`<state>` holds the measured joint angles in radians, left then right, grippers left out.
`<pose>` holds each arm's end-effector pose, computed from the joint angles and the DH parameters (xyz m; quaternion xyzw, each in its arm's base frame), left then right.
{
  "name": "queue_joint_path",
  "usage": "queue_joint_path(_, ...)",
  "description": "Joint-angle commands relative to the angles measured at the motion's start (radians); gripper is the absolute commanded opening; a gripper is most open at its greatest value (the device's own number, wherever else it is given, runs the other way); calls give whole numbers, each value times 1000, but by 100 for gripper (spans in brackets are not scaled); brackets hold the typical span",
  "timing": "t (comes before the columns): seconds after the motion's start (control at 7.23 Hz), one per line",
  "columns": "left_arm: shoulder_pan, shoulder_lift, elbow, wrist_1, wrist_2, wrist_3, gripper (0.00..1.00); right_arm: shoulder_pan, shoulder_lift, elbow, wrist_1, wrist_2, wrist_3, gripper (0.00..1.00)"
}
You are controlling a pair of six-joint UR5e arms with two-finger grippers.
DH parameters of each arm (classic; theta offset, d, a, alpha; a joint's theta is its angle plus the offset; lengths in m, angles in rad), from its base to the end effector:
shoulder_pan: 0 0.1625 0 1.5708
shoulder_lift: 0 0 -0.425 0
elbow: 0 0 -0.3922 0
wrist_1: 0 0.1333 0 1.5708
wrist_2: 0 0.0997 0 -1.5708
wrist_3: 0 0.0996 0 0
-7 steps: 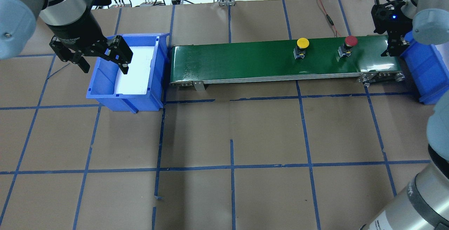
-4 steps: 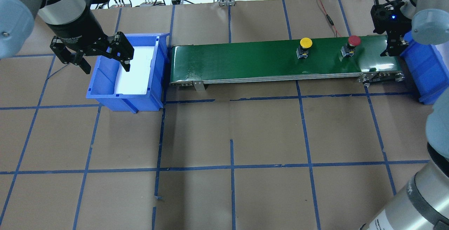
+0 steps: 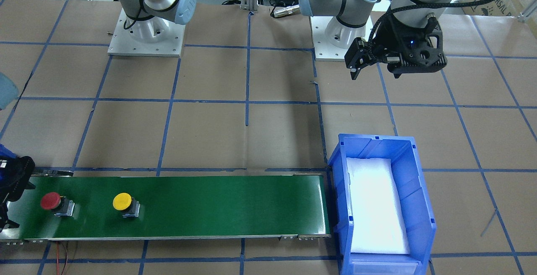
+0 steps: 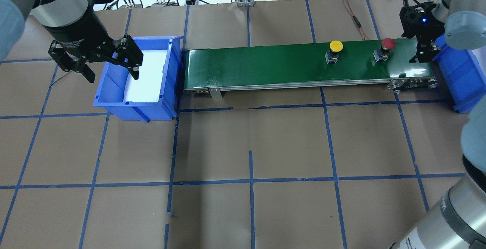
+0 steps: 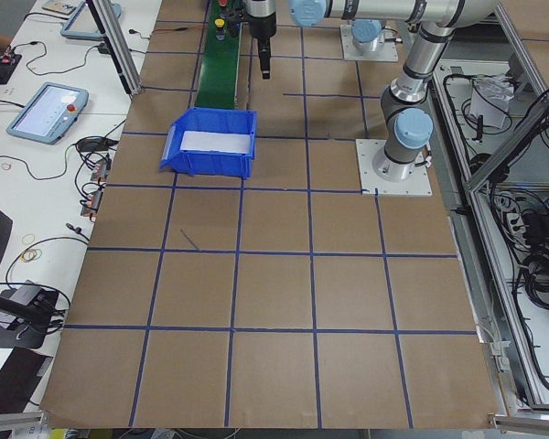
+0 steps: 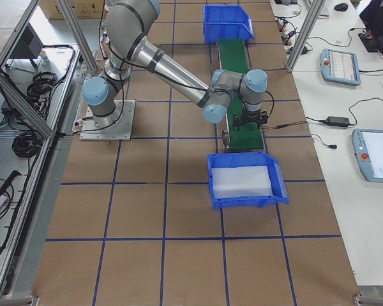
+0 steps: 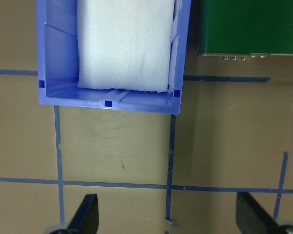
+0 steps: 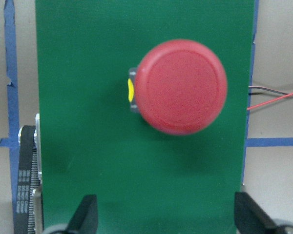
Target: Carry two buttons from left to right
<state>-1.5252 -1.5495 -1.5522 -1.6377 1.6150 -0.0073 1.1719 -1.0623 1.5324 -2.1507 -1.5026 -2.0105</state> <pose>-0.1069 -0.4852 0.5009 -0.0261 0.9993 0.0139 0.0218 -0.1298 -0.6686 0.2682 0.7212 -0.6897 0.0514 0.0390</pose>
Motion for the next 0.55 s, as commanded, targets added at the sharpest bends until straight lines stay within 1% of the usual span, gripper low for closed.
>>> queue_joint_path(0.0,4,9,16,65,23,-5,100,35,-2,6,-1,1,-14,97)
queue_joint_path(0.28,14,-12,35,-25,22,-3,100,40,2,11,-3,-2,-14,97)
queue_joint_path(0.42,14,-11,41,-24,10,-5,100,40,5,9,-5,-1,-13,97)
